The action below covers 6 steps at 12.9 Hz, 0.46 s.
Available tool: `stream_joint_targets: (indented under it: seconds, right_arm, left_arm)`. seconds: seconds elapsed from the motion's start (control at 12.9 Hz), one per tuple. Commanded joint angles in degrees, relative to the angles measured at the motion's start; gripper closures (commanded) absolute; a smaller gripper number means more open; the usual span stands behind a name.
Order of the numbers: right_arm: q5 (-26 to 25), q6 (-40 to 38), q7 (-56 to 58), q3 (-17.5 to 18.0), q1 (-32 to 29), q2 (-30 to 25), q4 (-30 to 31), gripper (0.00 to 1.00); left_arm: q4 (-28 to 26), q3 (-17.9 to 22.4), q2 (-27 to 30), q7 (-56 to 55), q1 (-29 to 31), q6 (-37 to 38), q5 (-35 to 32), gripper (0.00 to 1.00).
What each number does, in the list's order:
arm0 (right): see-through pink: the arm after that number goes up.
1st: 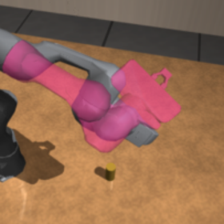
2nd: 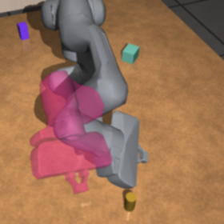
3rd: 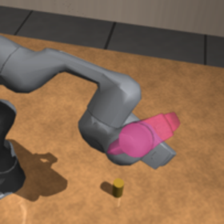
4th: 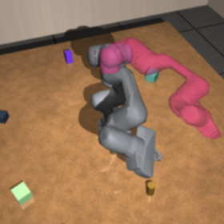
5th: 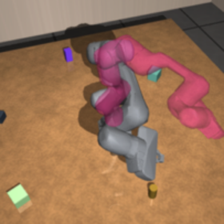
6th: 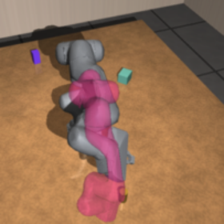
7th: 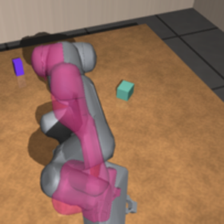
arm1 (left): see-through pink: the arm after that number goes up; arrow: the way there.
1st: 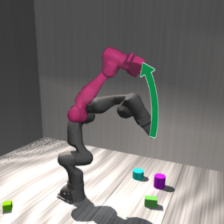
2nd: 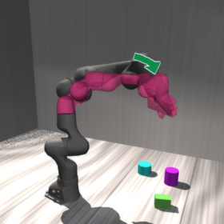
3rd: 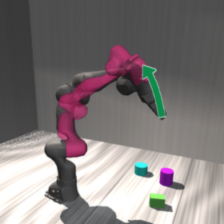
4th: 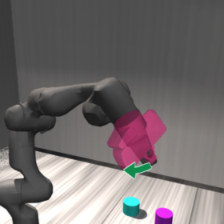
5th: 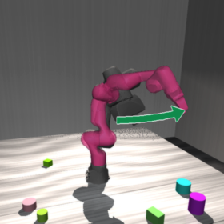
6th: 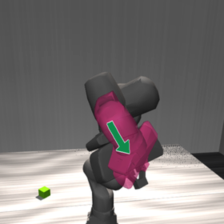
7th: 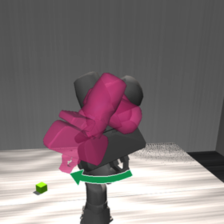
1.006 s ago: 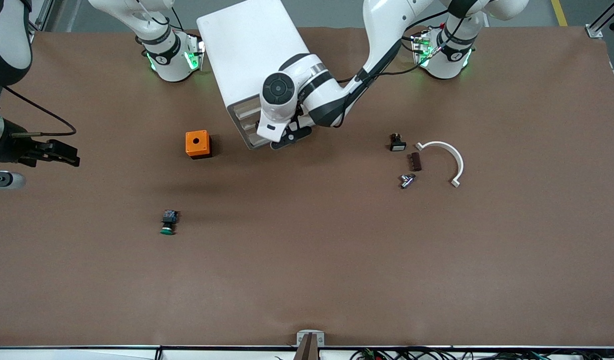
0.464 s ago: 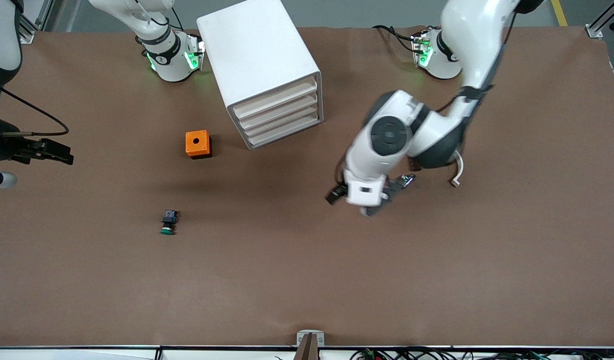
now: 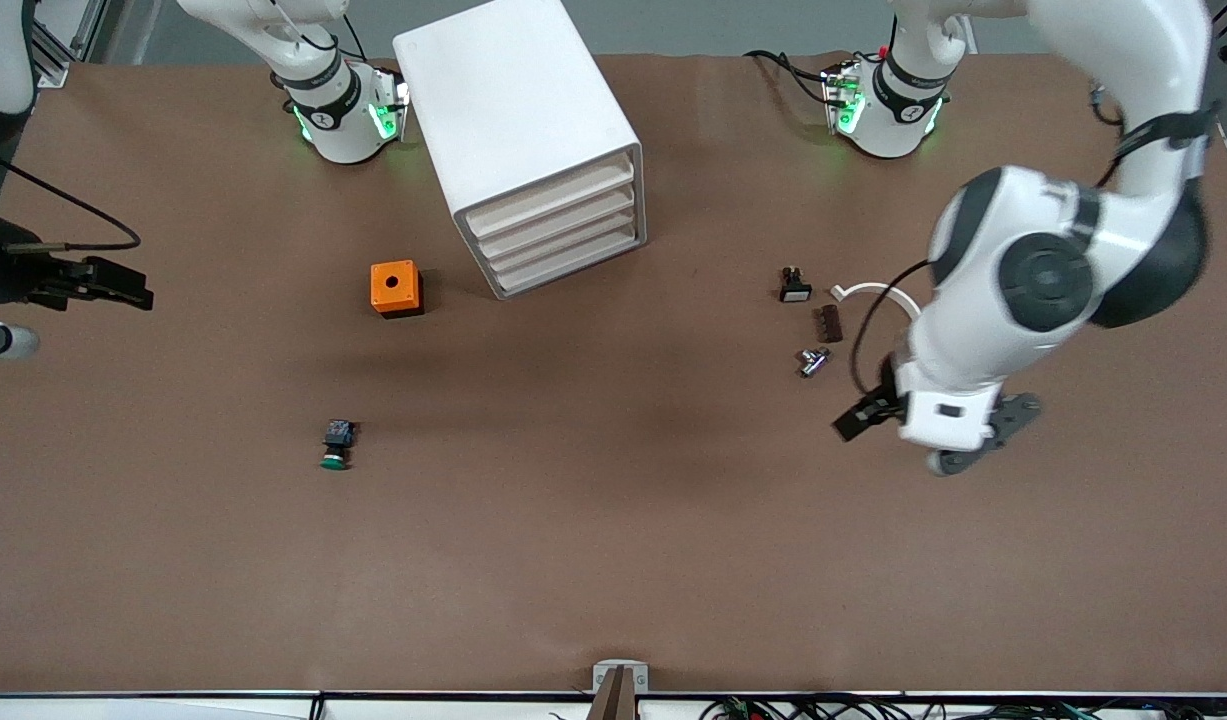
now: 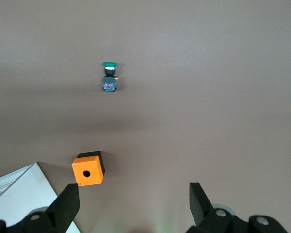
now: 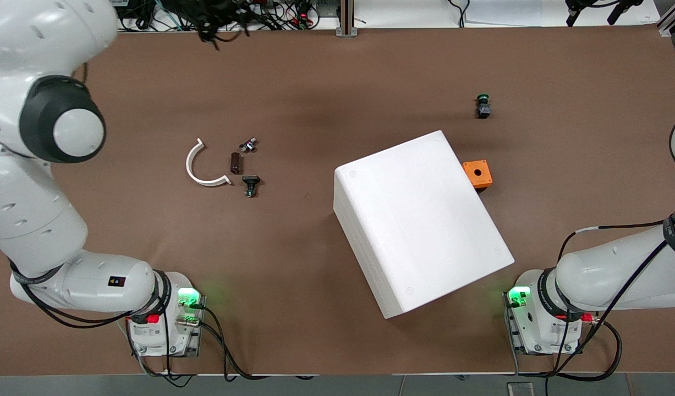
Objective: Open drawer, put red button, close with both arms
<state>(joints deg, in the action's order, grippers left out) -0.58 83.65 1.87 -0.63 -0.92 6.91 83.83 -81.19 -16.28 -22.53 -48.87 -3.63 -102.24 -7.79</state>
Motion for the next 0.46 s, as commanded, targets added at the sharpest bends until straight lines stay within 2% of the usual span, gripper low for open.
stream_joint_targets:
  seconds: [0.0,0.15,0.39]
  right_arm:
    - [0.93,-1.55,0.06,0.45,0.05,-4.35,0.81,0.0]
    - [1.02,-1.12,0.06,0.01,-1.27,-5.93,3.52,0.0]
    - [1.02,1.68,0.15,0.1,-1.54,-9.53,7.83,0.0]
  left_arm:
    - [-1.6,-0.68,6.61,8.59,3.89,4.41,-1.44,0.0]
    - [-1.86,-0.68,11.0,16.48,6.35,8.97,-1.17,0.0]
    - [-4.74,3.61,17.76,24.95,4.52,13.64,-0.47,0.0]
